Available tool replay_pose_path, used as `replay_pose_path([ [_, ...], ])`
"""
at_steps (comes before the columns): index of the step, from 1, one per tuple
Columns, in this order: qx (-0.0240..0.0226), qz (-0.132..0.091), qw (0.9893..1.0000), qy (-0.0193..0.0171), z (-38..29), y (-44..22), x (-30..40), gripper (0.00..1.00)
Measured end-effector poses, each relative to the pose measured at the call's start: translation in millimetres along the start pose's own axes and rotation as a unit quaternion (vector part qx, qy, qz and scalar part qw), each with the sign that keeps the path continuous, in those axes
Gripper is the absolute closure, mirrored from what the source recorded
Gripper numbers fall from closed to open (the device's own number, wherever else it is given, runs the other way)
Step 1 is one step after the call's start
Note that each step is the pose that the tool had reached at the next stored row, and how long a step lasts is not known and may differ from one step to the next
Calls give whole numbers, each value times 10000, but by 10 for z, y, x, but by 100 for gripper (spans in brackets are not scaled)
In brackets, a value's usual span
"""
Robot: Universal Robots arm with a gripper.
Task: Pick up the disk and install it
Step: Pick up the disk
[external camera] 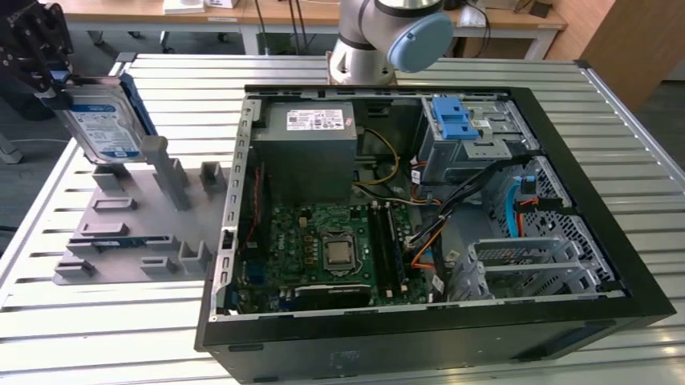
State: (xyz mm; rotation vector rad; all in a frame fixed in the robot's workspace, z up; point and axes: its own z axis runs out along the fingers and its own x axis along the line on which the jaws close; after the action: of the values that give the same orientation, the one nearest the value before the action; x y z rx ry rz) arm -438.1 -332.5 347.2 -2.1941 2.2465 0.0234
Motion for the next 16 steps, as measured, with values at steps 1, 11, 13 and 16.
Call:
replay_pose_path([
  [1, 0, 0, 10000, 0, -8, 0, 0, 64],
  [11, 0, 0, 10000, 0, -102, 1, -1, 64],
  [13, 0, 0, 10000, 0, -119, 1, -1, 64],
  [16, 1, 0, 10000, 0, -140, 2, -1, 64],
])
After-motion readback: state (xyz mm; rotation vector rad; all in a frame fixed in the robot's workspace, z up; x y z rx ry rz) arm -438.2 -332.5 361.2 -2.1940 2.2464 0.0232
